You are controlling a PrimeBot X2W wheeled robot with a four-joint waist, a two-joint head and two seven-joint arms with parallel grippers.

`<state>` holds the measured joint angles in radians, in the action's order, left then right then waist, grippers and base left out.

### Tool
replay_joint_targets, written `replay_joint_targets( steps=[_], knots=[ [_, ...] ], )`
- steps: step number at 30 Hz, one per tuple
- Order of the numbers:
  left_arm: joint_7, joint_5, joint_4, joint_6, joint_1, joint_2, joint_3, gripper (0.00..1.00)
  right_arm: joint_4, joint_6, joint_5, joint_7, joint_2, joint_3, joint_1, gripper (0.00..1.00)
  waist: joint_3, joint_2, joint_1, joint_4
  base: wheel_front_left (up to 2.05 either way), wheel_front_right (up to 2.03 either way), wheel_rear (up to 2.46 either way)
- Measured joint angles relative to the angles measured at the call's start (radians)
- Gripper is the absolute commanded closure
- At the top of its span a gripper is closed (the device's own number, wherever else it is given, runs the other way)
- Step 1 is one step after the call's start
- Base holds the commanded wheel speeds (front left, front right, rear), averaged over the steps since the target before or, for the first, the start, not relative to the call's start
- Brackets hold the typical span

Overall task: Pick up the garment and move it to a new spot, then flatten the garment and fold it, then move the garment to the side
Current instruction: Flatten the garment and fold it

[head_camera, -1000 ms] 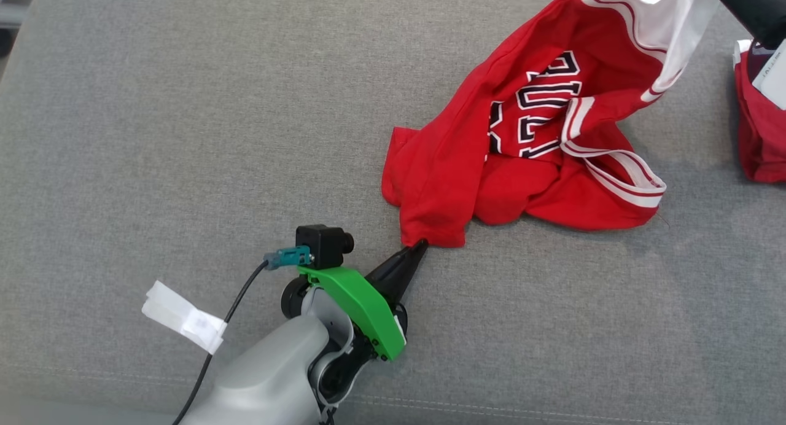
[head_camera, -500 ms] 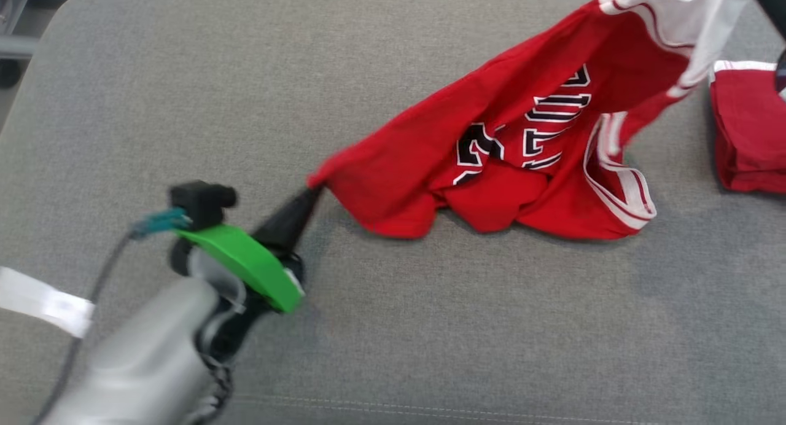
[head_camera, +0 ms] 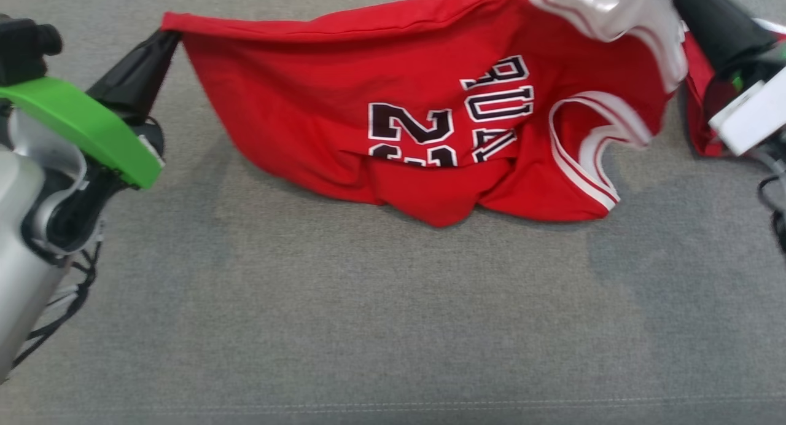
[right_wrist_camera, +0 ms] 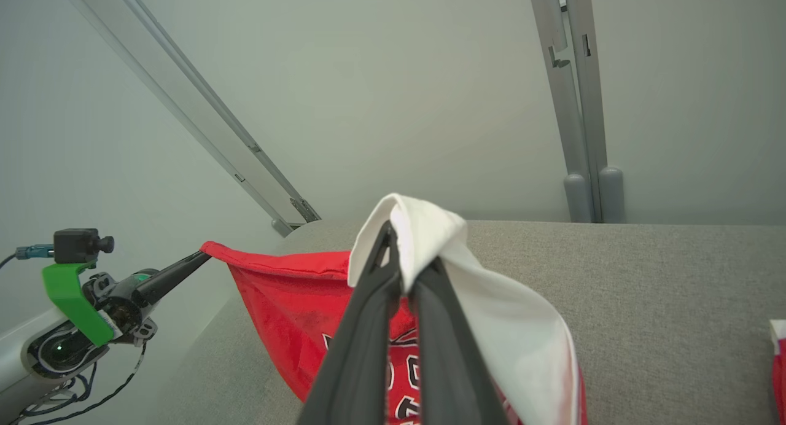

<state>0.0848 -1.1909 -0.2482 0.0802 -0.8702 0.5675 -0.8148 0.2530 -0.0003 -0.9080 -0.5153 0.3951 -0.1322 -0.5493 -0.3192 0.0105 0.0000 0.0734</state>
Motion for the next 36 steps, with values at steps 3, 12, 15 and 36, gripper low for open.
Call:
replay_joint_targets(
  steps=[3,12,15,36],
  knots=[
    [-0.020,-0.013,-0.011,-0.001,0.005,0.044,0.002,1.00,-0.008,0.000,-0.001,0.033,-0.043,-0.021,0.072,1.00,-0.018,0.0000,0.0000,-0.026,0.00,0.00,0.00],
    [0.030,-0.104,0.044,-0.015,0.223,0.083,0.029,1.00,-0.013,-0.021,-0.007,0.141,-0.086,0.030,0.361,1.00,-0.077,0.0000,0.0000,-0.098,0.00,0.00,0.00],
    [0.061,-0.107,0.065,-0.028,0.303,0.092,0.026,1.00,-0.024,-0.029,-0.007,0.176,-0.100,0.047,0.452,1.00,-0.093,0.0000,0.0000,-0.111,0.00,0.00,0.00],
    [0.149,-0.140,0.222,-0.054,0.565,0.072,0.000,1.00,-0.069,0.070,0.334,0.286,-0.012,-0.186,0.659,1.00,-0.070,-0.0001,0.0000,-0.075,0.00,0.00,0.00]
  ],
)
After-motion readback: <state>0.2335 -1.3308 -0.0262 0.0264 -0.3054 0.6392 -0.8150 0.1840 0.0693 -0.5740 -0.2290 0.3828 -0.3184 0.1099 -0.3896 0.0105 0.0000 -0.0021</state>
